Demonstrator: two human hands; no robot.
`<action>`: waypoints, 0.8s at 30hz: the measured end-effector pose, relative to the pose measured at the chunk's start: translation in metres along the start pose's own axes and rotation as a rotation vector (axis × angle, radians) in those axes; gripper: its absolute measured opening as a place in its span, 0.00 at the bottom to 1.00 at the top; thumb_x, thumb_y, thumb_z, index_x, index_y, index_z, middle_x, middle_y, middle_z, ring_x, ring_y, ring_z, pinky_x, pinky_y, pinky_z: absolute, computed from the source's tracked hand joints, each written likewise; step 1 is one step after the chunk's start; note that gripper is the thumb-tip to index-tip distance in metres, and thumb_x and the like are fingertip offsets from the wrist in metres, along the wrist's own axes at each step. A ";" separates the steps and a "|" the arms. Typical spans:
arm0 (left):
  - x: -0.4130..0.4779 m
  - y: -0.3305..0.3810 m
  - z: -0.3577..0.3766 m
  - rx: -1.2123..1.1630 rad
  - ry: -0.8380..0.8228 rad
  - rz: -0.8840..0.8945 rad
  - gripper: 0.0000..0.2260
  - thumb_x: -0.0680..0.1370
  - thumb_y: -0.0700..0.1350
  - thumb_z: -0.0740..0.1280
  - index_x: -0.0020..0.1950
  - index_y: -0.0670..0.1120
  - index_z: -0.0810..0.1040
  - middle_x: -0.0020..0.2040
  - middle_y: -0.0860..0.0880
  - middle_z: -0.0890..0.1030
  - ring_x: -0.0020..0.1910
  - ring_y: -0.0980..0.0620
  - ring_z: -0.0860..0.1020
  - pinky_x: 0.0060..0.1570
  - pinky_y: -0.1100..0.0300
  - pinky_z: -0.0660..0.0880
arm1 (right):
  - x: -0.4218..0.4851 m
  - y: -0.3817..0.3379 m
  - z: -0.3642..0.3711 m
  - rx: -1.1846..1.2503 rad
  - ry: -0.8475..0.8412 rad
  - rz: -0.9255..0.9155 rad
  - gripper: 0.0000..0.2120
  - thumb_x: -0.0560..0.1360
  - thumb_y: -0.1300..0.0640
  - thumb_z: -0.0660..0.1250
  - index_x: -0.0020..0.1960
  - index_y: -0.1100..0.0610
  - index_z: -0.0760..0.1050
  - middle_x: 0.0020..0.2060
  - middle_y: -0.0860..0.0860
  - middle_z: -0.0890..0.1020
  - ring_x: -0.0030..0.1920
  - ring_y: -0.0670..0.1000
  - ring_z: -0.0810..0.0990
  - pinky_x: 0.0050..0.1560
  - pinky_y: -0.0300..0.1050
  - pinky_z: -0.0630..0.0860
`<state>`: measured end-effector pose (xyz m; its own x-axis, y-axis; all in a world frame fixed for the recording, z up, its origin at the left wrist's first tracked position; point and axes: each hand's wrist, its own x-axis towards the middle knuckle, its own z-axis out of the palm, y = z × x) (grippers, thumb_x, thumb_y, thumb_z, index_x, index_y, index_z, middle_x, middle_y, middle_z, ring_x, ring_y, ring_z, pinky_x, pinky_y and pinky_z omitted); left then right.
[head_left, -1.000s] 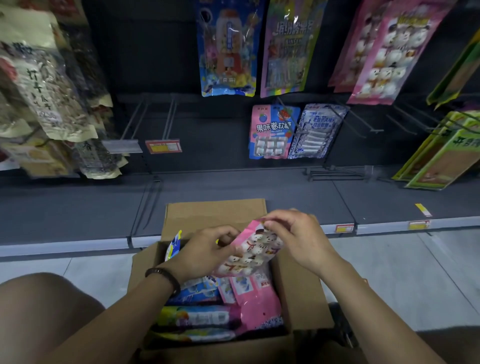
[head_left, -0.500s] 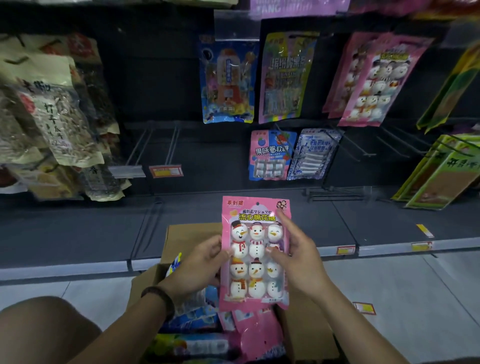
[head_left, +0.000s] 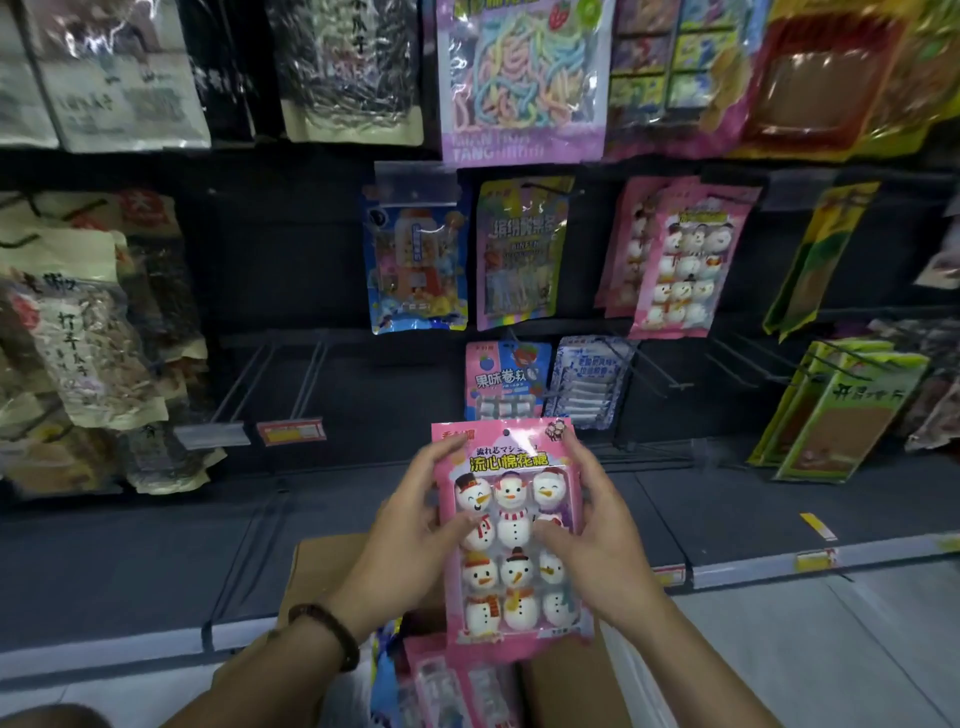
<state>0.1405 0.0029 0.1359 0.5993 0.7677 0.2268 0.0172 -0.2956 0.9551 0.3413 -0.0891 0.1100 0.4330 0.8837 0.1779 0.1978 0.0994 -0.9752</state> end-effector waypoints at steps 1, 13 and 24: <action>0.010 0.005 0.004 -0.002 -0.009 0.011 0.31 0.82 0.34 0.71 0.77 0.62 0.68 0.70 0.60 0.79 0.61 0.51 0.85 0.57 0.53 0.84 | 0.007 -0.002 -0.007 -0.017 0.012 -0.015 0.49 0.74 0.71 0.74 0.77 0.26 0.62 0.75 0.44 0.73 0.70 0.48 0.79 0.66 0.57 0.81; 0.162 0.073 0.076 0.203 -0.068 0.255 0.37 0.77 0.37 0.77 0.75 0.70 0.68 0.73 0.67 0.74 0.65 0.54 0.82 0.62 0.51 0.82 | 0.104 -0.062 -0.115 -0.246 0.323 -0.271 0.34 0.81 0.63 0.71 0.78 0.35 0.68 0.49 0.45 0.71 0.41 0.40 0.75 0.48 0.35 0.77; 0.287 0.102 0.154 0.251 -0.057 0.386 0.35 0.75 0.38 0.79 0.76 0.63 0.73 0.73 0.66 0.74 0.73 0.60 0.74 0.66 0.53 0.80 | 0.182 -0.058 -0.196 -0.295 0.495 -0.333 0.27 0.85 0.54 0.66 0.80 0.37 0.65 0.64 0.44 0.66 0.50 0.38 0.75 0.48 0.27 0.75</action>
<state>0.4371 0.1056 0.2695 0.6428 0.5441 0.5392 -0.0269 -0.6875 0.7257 0.5815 -0.0237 0.2247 0.6460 0.5063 0.5713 0.5928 0.1388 -0.7933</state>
